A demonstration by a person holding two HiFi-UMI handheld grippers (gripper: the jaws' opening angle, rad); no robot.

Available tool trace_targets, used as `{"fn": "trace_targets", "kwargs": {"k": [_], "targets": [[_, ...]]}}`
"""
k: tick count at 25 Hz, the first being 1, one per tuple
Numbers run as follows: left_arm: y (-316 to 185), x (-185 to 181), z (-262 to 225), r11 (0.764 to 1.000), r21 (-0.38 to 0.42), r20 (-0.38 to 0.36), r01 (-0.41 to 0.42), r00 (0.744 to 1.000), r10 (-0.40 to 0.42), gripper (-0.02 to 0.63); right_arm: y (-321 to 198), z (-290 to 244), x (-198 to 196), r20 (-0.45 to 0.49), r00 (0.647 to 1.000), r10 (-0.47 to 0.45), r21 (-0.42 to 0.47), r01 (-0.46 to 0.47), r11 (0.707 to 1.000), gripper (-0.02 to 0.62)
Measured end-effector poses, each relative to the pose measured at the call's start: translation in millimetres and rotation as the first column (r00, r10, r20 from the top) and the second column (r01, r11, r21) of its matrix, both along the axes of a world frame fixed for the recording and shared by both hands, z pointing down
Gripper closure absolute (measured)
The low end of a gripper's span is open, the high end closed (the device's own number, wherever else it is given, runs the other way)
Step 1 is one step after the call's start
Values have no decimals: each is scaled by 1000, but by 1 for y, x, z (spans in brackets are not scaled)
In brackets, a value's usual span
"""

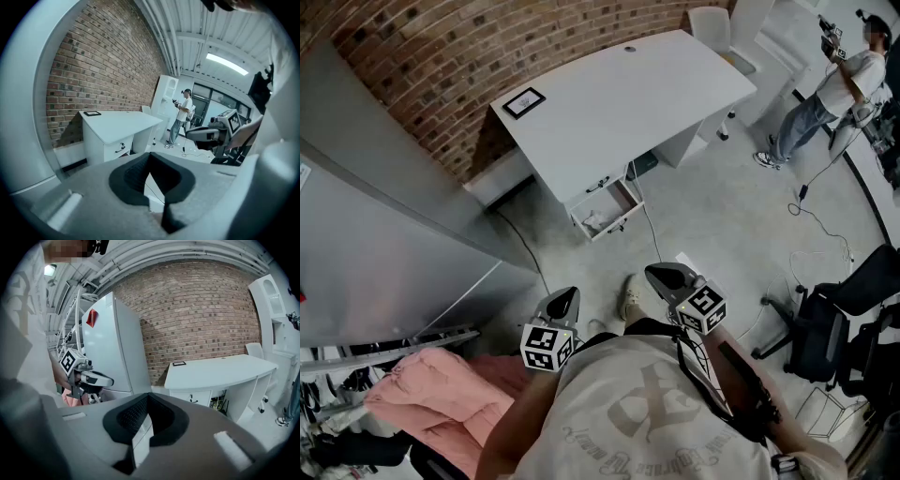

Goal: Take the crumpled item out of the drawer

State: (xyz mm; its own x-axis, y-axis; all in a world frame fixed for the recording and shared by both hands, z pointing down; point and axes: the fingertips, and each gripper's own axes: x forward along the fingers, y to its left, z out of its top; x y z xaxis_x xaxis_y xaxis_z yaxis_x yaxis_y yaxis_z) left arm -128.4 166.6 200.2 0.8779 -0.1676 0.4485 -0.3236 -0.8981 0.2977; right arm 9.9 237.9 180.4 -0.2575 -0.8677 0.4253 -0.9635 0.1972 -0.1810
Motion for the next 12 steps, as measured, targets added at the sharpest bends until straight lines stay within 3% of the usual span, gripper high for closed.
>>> {"fn": "trace_targets", "kwargs": {"k": [12], "targets": [[10, -20, -7, 1000, 7, -28, -21, 999, 21, 603, 6, -9, -23, -24, 999, 25, 15, -25, 1000, 588]]}}
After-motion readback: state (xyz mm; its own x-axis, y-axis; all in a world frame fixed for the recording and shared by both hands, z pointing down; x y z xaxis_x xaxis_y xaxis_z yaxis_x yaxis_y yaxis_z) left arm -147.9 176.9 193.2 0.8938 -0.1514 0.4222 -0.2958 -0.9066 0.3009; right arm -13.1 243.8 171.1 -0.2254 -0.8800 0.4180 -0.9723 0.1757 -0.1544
